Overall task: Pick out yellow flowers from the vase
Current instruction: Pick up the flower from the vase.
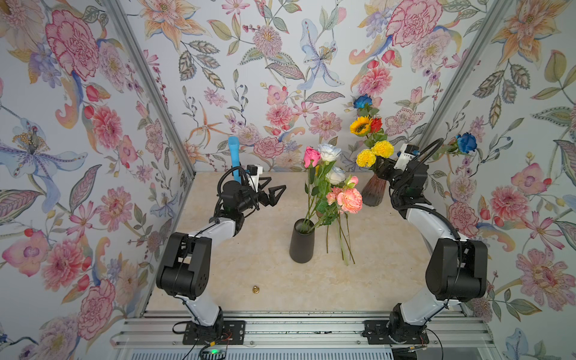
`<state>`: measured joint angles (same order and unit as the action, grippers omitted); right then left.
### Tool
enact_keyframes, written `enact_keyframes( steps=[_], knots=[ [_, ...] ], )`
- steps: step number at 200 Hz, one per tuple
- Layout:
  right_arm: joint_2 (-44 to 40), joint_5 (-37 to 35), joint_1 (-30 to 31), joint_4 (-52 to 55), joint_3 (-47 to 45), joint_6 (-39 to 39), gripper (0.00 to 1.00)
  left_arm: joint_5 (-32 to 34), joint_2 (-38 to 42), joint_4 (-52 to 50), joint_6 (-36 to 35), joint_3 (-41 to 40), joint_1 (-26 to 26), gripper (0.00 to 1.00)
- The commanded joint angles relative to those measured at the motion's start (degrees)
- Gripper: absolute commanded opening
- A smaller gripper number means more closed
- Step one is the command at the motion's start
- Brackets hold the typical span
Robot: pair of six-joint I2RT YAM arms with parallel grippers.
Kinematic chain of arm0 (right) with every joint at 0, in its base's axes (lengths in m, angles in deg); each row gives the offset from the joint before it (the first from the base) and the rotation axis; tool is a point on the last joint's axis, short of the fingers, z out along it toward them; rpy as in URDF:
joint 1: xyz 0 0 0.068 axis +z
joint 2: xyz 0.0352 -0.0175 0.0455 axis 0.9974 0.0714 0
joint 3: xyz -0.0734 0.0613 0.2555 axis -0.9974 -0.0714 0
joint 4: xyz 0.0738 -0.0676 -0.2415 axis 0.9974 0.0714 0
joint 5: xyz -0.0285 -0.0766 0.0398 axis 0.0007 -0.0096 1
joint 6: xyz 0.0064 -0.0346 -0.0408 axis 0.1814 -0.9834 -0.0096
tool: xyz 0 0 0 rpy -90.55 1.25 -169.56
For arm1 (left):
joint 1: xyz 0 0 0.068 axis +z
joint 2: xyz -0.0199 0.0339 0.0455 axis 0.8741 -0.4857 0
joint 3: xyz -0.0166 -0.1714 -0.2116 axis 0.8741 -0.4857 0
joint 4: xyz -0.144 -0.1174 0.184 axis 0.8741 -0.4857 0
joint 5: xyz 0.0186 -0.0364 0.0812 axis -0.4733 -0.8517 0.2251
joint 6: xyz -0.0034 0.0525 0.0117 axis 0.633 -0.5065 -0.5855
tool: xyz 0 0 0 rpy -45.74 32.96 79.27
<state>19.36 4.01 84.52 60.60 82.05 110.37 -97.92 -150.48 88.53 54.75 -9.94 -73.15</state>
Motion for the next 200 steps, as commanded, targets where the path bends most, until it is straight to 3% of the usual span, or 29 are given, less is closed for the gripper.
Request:
enact_keyframes(
  steps=[1,116,200],
  knots=[
    [2.56,-1.64,0.55,-2.67,2.61,-1.57,0.47,-1.31,-1.29,0.13,-1.33,0.57,0.62,1.00],
    [0.38,-5.13,1.56,-2.79,1.87,-4.22,0.10,-1.53,-1.05,-0.32,-1.20,1.01,0.55,1.00],
    [-7.13,-13.92,2.57,-0.81,0.93,-10.24,0.06,-1.81,-0.51,0.49,-0.16,0.49,0.50,1.00]
  ],
)
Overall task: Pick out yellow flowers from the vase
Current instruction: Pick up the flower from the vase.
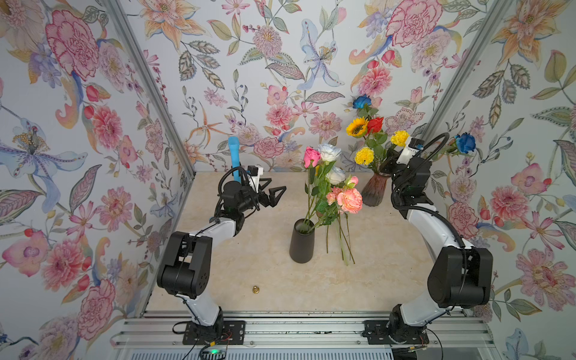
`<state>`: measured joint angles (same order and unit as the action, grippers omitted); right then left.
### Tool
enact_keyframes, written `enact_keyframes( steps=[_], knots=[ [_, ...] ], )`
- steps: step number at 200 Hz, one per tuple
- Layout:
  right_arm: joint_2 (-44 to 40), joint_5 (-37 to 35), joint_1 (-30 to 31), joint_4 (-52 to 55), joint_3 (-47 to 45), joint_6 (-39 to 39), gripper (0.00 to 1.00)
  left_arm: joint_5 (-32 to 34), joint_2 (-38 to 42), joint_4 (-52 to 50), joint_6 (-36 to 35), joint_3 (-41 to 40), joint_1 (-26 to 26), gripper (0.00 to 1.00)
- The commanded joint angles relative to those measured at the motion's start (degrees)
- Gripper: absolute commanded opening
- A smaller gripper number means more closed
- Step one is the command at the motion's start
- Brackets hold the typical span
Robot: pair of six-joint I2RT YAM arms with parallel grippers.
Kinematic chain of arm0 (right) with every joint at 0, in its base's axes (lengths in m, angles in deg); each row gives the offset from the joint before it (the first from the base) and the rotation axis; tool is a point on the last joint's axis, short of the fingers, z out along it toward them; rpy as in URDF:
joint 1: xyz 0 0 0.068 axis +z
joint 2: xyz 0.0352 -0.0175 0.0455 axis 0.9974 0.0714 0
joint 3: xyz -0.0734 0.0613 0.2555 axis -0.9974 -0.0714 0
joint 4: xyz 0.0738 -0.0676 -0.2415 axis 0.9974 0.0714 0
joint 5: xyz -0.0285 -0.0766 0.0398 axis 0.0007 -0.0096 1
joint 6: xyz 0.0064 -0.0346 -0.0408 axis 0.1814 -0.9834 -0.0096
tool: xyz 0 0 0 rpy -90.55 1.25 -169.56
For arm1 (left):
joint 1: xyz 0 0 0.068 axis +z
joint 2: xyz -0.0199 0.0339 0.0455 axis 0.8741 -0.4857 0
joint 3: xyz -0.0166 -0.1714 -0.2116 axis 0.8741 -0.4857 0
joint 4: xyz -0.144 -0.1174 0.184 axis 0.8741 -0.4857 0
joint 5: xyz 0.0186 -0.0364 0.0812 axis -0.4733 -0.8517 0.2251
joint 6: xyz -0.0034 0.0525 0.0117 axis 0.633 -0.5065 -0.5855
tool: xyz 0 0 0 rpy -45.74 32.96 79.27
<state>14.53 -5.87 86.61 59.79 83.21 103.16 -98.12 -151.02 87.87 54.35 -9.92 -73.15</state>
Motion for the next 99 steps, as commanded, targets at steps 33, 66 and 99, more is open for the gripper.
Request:
enact_keyframes(
  steps=[33,66,99],
  knots=[
    [-4.06,-5.13,0.44,-0.37,0.77,-3.80,0.05,-1.61,0.11,0.97,0.34,0.55,0.51,1.00],
    [-6.45,-6.14,1.17,1.30,3.75,-5.08,0.04,-1.17,0.25,0.78,0.12,0.64,0.59,1.00],
    [-9.73,-7.39,2.94,2.84,5.53,-8.81,0.03,-0.69,0.28,0.03,0.02,0.90,0.53,1.00]
  ],
)
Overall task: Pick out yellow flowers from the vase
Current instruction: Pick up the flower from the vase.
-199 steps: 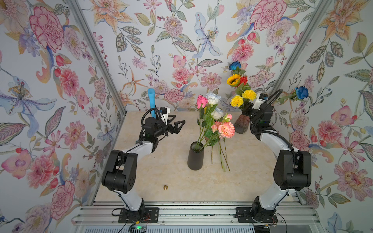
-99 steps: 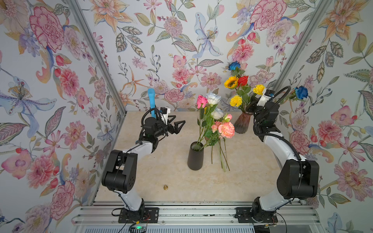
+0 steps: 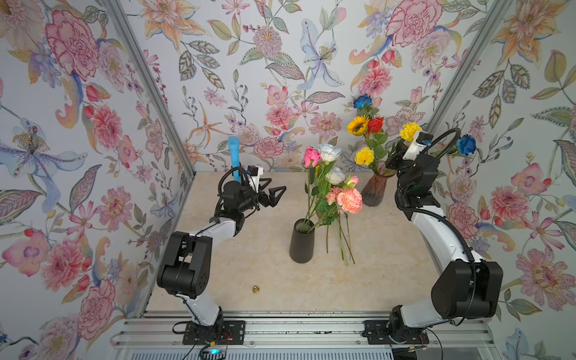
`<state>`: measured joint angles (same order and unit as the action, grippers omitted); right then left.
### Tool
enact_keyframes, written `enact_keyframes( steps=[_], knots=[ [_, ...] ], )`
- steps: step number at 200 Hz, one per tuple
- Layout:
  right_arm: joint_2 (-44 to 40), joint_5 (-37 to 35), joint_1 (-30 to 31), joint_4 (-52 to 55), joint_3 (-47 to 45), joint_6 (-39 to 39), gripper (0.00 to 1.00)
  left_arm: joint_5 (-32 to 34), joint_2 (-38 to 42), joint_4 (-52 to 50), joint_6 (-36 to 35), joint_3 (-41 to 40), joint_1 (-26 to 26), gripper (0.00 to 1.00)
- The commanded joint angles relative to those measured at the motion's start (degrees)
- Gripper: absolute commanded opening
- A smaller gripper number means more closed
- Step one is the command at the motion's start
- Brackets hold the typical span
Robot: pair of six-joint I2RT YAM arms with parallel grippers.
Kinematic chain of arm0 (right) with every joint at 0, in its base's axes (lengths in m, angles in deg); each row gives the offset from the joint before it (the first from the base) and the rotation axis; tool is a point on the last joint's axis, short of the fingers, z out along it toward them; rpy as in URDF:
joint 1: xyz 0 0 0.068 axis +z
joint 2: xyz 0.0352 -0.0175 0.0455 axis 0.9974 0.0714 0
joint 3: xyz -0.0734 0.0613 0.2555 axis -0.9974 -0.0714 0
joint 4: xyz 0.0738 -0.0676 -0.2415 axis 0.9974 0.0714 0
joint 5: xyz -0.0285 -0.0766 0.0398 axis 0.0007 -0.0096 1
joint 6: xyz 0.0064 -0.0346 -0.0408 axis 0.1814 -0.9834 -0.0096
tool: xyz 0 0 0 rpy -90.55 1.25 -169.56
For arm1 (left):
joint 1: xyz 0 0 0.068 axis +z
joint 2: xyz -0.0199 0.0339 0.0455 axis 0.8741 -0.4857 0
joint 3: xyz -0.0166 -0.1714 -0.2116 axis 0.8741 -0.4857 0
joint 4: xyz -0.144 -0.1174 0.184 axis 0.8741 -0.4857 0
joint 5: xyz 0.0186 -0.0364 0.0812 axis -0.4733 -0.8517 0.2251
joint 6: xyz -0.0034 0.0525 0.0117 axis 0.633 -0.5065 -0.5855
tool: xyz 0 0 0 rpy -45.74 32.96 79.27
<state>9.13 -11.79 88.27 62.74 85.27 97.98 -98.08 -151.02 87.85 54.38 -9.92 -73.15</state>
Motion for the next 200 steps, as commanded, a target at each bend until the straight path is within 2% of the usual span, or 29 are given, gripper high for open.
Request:
enact_keyframes(
  steps=[1,70,102,165,200],
  knots=[
    [-4.46,-1.45,1.30,-0.06,3.52,-3.72,0.02,-0.76,0.28,0.08,0.03,0.90,0.53,1.00],
    [-10.79,-1.17,2.01,4.05,5.67,-6.15,0.01,-0.99,-0.13,1.30,1.15,1.15,0.52,1.00],
    [-14.74,-0.67,2.20,10.46,7.07,-6.22,0.00,-1.48,-0.62,0.99,0.08,2.17,0.43,1.00],
    [-18.76,6.48,2.12,28.53,11.48,-1.93,0.00,-3.84,-1.42,2.39,-0.62,3.36,0.14,1.00],
    [-15.55,18.66,0.99,33.62,14.64,5.40,0.00,-5.41,-2.66,4.16,0.09,4.20,-0.37,1.00]
  ],
)
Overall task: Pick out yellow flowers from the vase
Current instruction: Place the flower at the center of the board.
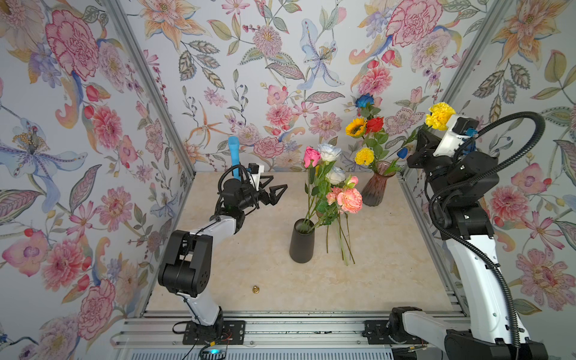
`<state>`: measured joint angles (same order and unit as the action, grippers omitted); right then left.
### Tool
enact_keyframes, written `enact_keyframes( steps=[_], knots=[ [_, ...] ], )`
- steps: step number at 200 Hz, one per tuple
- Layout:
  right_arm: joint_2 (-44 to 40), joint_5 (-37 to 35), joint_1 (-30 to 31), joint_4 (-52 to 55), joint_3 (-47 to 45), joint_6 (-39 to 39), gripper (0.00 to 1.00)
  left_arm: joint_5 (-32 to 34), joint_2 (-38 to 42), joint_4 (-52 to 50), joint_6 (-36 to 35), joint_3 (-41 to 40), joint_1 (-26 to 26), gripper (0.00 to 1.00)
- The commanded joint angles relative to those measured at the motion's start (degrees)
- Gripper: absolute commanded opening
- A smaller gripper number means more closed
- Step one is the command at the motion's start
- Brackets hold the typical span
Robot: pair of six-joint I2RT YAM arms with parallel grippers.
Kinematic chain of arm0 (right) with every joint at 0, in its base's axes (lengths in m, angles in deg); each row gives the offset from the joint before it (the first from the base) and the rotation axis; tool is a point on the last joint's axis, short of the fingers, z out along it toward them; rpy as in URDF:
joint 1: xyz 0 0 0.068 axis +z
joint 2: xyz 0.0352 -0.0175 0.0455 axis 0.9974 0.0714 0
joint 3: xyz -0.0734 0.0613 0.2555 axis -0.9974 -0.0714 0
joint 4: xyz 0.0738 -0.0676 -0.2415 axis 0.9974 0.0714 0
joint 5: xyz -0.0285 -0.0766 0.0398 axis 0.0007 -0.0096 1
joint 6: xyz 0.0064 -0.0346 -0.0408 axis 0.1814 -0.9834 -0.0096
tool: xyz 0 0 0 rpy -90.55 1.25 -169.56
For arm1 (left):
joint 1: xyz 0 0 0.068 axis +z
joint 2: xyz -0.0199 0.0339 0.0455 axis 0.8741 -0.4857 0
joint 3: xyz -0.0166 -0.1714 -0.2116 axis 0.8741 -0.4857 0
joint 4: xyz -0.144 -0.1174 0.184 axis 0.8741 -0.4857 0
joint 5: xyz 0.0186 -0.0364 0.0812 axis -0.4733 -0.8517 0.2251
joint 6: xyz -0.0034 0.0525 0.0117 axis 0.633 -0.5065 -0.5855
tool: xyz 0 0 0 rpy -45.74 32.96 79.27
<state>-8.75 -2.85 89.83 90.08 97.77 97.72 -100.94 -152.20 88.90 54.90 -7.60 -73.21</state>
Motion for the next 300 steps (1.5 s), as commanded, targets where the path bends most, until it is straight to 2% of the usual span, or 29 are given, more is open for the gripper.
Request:
enact_keyframes(
  steps=[1,41,53,102,198,271,300],
  knots=[
    [2.49,10.01,-0.62,6.38,2.23,5.85,0.00,-2.60,-1.54,3.14,-0.36,1.90,-0.34,1.00],
    [9.16,23.61,-2.38,7.93,6.18,14.85,0.00,-3.37,-1.35,4.16,-1.13,1.06,-0.94,1.00],
    [10.56,25.82,-1.74,7.62,6.87,15.89,0.00,-3.03,-1.17,3.85,-1.97,0.70,-1.00,1.00],
    [16.02,27.10,2.14,1.87,7.51,16.85,0.00,-2.15,-2.74,-0.84,-7.35,2.11,-1.27,1.00],
    [34.33,30.55,9.89,3.14,27.72,15.43,0.00,-2.57,-4.69,-6.78,-13.06,5.71,-2.56,0.95],
    [42.12,33.84,14.15,3.96,34.54,15.52,0.00,-1.78,-6.49,-10.18,-14.64,9.05,-4.86,0.92],
    [44.46,36.26,15.05,3.69,36.67,16.29,0.00,-0.81,-7.88,-12.59,-15.24,11.14,-5.32,0.87]
  ],
)
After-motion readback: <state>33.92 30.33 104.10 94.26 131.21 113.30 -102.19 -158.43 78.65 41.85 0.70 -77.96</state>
